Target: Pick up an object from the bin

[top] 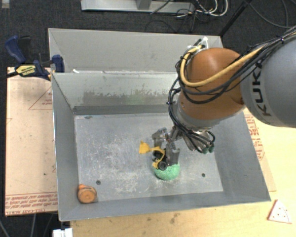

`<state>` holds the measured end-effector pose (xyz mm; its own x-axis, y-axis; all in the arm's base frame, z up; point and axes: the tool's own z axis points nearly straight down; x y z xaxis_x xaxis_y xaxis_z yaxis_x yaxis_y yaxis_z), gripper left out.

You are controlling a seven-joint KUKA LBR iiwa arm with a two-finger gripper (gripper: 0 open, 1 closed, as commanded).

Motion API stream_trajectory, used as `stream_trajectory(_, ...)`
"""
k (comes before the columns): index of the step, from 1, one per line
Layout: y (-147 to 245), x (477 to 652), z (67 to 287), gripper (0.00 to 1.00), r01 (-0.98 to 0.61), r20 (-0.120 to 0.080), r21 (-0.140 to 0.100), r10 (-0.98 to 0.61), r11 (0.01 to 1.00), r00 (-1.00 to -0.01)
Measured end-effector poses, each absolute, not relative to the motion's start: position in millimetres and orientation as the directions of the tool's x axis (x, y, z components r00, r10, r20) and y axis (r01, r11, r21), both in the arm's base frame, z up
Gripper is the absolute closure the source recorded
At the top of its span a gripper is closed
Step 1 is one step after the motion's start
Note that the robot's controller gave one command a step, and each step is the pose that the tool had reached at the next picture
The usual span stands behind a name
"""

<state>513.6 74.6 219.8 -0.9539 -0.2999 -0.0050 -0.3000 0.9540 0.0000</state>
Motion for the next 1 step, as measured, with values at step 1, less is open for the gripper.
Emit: stream_trajectory(1,74.6,513.1,219.2,1.0,-0.3,-0.004,0.0,-0.3,0.954,-0.954)
